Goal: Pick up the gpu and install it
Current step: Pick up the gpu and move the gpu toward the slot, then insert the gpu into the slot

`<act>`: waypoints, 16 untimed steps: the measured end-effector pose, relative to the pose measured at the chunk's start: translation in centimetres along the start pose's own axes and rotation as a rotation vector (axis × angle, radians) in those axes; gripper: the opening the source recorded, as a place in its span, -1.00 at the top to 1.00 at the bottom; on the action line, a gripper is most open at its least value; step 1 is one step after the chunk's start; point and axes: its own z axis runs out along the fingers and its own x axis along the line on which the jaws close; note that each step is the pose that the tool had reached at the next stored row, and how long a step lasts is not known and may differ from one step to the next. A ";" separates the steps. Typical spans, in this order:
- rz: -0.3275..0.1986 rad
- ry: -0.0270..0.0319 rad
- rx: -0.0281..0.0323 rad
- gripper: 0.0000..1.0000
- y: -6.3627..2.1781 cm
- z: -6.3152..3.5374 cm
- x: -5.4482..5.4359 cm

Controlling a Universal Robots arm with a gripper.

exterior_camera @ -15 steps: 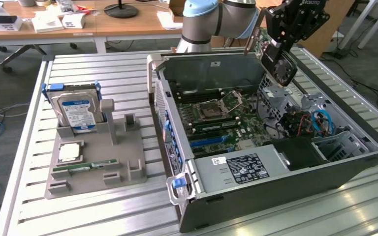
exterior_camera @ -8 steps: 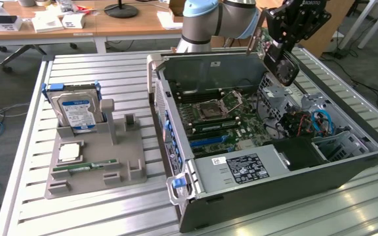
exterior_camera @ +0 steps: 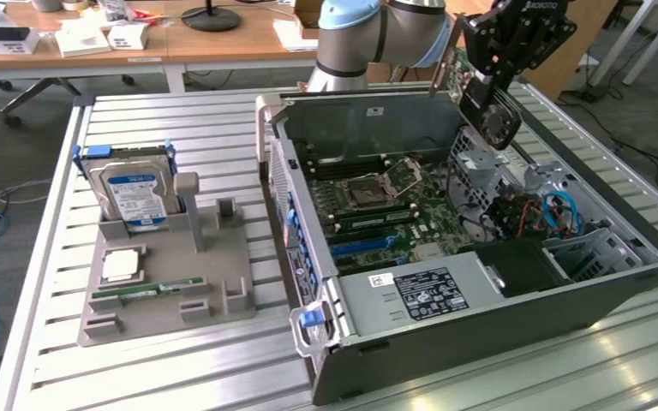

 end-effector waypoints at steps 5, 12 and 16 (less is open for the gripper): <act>0.001 -0.0005 -0.0011 0.48 0.00 0.15 0.0; 0.009 -0.0010 -0.0011 0.48 -0.01 0.23 0.0; 0.009 -0.0009 -0.0011 0.48 -0.01 0.23 0.0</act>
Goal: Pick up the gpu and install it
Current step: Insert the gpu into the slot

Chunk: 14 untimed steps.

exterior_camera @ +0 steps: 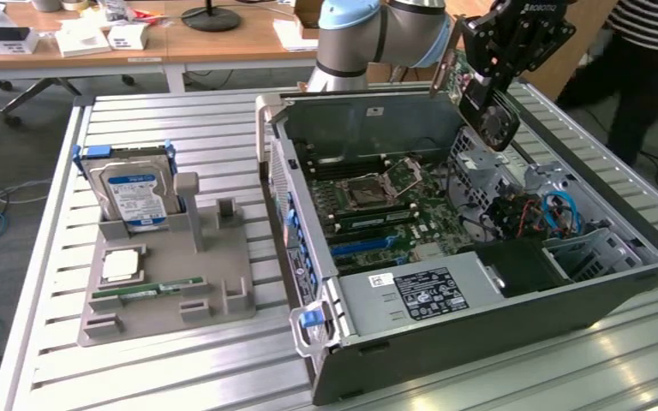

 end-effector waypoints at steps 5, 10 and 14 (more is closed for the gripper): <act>0.000 0.0000 -0.0001 0.48 0.00 0.00 0.0; -0.015 0.0007 -0.0002 0.48 0.00 0.01 0.0; -0.068 0.0034 -0.0012 0.48 0.00 0.02 0.0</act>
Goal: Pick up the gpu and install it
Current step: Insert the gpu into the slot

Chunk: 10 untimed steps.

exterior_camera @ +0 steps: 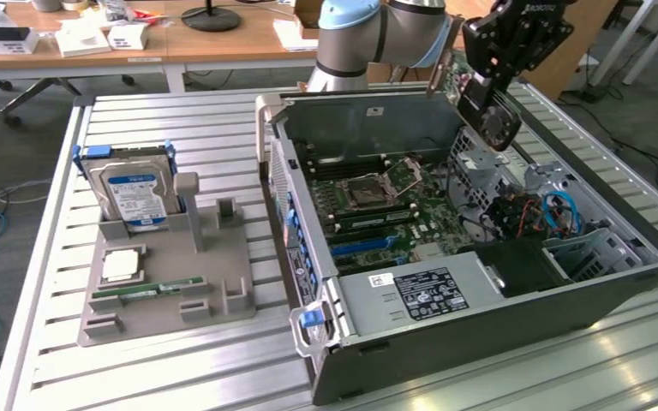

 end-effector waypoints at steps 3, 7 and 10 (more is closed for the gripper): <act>-0.054 0.0027 -0.0010 0.48 0.00 0.02 0.0; -0.127 0.0064 -0.0023 0.48 0.00 0.05 0.0; -0.183 0.0091 -0.0034 0.48 -0.01 0.07 0.0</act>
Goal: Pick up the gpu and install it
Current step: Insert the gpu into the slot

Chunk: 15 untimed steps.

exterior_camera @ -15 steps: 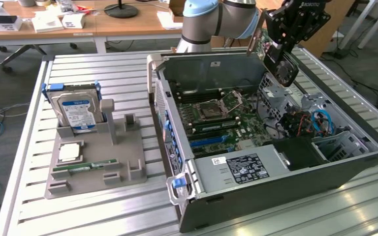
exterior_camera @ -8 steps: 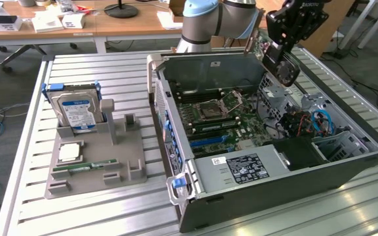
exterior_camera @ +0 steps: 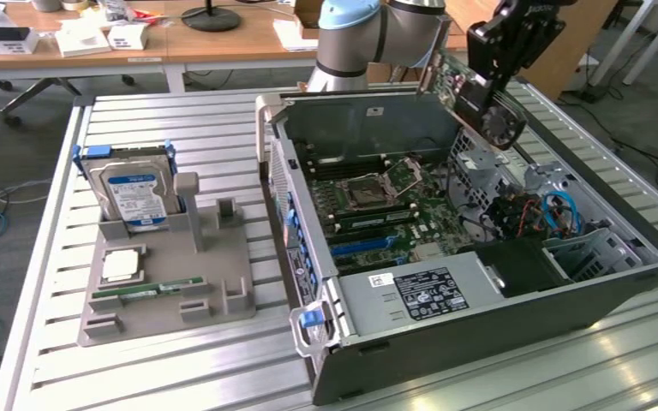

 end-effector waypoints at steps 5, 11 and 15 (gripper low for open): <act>-0.090 0.0046 -0.0015 0.48 0.00 0.04 0.0; -0.199 0.0102 -0.0035 0.48 0.00 0.09 0.0; -0.272 0.0138 -0.0049 0.48 -0.01 0.12 0.0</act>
